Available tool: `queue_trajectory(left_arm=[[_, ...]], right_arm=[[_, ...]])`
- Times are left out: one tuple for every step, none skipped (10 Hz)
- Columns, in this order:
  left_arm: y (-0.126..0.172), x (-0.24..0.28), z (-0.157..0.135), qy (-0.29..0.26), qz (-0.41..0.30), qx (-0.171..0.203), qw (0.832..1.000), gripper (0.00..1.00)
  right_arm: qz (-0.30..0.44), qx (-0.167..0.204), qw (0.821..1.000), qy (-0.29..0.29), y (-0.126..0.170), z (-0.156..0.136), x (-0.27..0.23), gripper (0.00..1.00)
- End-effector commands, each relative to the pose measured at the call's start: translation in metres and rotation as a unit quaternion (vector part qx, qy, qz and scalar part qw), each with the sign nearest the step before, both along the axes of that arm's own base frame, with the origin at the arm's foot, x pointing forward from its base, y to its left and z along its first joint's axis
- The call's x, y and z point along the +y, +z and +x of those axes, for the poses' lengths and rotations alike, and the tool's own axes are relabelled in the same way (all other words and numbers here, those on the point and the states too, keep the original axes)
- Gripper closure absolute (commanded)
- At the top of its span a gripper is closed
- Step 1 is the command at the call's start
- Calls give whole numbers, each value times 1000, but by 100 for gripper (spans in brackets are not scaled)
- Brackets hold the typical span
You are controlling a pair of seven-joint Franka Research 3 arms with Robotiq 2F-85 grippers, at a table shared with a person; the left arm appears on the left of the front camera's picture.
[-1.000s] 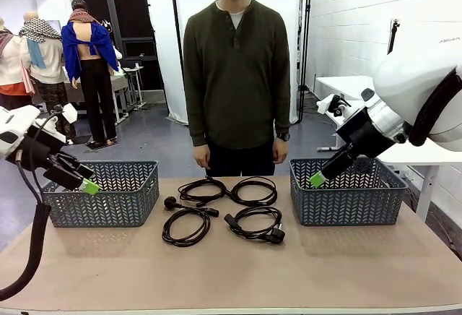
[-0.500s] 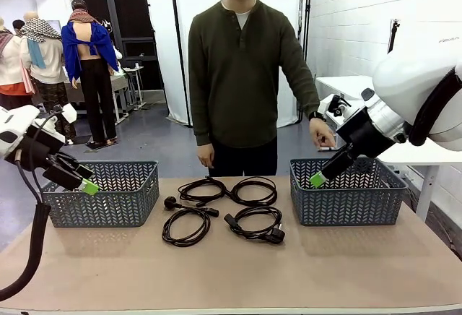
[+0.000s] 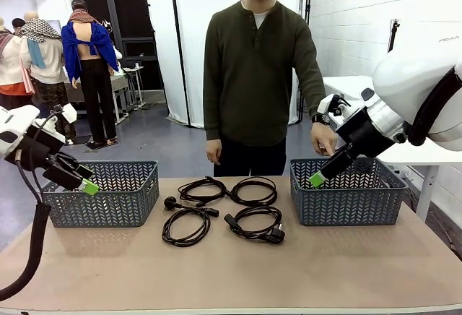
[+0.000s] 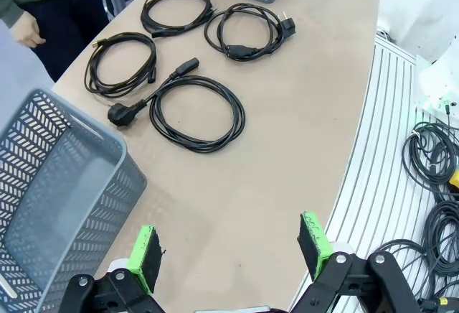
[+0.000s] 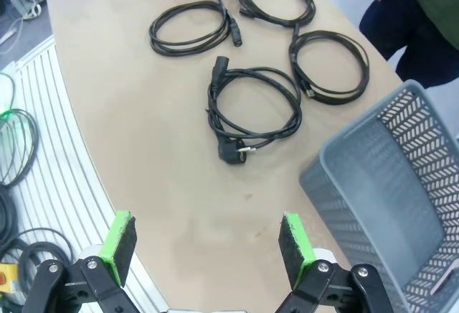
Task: Organize the cables according to human instructions.
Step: Pick up a bundle of cables and place it in the basket indicated by the human.
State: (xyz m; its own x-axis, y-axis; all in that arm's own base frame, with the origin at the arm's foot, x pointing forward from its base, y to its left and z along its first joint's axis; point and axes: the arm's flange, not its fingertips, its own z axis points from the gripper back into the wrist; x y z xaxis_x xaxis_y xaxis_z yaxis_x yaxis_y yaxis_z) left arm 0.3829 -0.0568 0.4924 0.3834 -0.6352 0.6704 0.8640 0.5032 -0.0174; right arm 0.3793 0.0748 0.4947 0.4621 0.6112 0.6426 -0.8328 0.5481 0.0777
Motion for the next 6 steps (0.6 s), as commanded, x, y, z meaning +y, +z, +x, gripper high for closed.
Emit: queue_trajectory(left_arm=[[-1,2,3,-8,-9,-3,1000,0],[-1,2,3,-8,-9,-3,1000,0],[-1,2,3,-8,-9,-3,1000,0],[-1,2,3,-8,-9,-3,1000,0],[-1,2,3,-8,-9,-3,1000,0],[-1,2,3,-8,-9,-3,1000,0]], right_arm=[[9,-3,1000,9,-2,3,0,0],[9,-3,1000,9,-2,3,0,0],[9,-3,1000,9,-2,3,0,0],[9,-3,1000,9,-2,3,0,0],[9,-3,1000,9,-2,3,0,0],[9,-3,1000,9,-2,3,0,0]])
